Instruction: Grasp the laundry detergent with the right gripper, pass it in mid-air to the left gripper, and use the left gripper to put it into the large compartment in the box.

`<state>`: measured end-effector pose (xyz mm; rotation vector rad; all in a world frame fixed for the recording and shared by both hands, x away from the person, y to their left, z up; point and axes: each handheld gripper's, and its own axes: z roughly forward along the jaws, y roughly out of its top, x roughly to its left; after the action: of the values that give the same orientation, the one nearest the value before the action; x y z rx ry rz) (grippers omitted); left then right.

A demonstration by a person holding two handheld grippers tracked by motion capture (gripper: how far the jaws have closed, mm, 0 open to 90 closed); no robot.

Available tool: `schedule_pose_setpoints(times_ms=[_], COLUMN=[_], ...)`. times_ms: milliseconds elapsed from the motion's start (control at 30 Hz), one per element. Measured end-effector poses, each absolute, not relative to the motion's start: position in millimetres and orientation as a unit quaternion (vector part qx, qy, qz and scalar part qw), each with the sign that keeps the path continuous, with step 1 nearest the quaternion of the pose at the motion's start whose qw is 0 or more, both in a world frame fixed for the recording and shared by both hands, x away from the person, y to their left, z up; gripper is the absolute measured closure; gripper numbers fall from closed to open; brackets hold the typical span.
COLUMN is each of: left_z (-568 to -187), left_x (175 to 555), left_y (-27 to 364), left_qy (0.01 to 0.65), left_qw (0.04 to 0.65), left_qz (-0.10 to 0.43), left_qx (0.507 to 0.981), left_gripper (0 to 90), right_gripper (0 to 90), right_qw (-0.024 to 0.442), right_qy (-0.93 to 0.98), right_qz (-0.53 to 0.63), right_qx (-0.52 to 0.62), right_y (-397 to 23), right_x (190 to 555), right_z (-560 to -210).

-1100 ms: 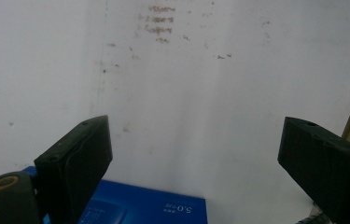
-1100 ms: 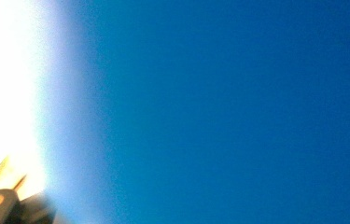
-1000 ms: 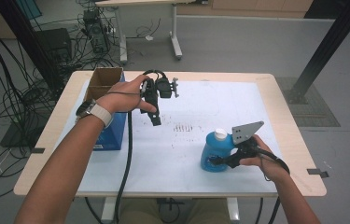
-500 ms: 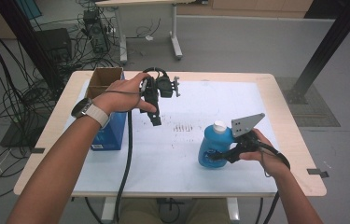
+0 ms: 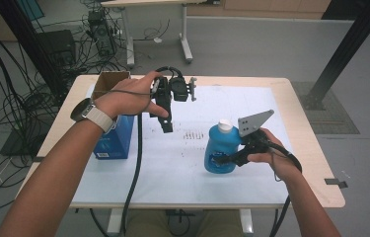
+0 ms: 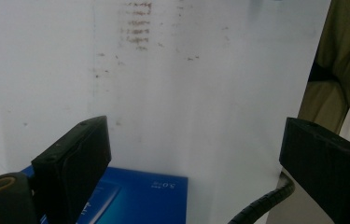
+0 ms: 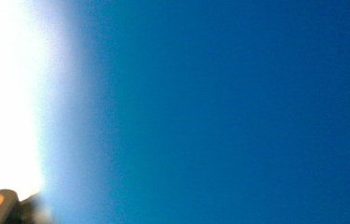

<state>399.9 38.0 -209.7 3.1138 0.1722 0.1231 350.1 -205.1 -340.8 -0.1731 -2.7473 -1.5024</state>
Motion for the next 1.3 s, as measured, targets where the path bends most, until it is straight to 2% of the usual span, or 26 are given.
schedule_pose_setpoints(times_ms=[667,1300], left_z=[-185.0,-177.9], left_x=[383.2,377.9], left_y=[30.7,26.3], left_qy=[0.033,0.021], left_qw=[0.014,0.022], left_qz=[0.031,0.02], left_qx=[0.999,0.999], left_gripper=[8.5,7.7], right_gripper=[43.7,43.7], right_qw=[-0.002,-0.002], right_qy=[-0.889,-0.892], right_qz=[-0.455,-0.451], right_qx=[-0.044,-0.024], right_y=[-175.6,-145.8], right_x=[360.3,368.1], right_z=[-324.4,-315.7])
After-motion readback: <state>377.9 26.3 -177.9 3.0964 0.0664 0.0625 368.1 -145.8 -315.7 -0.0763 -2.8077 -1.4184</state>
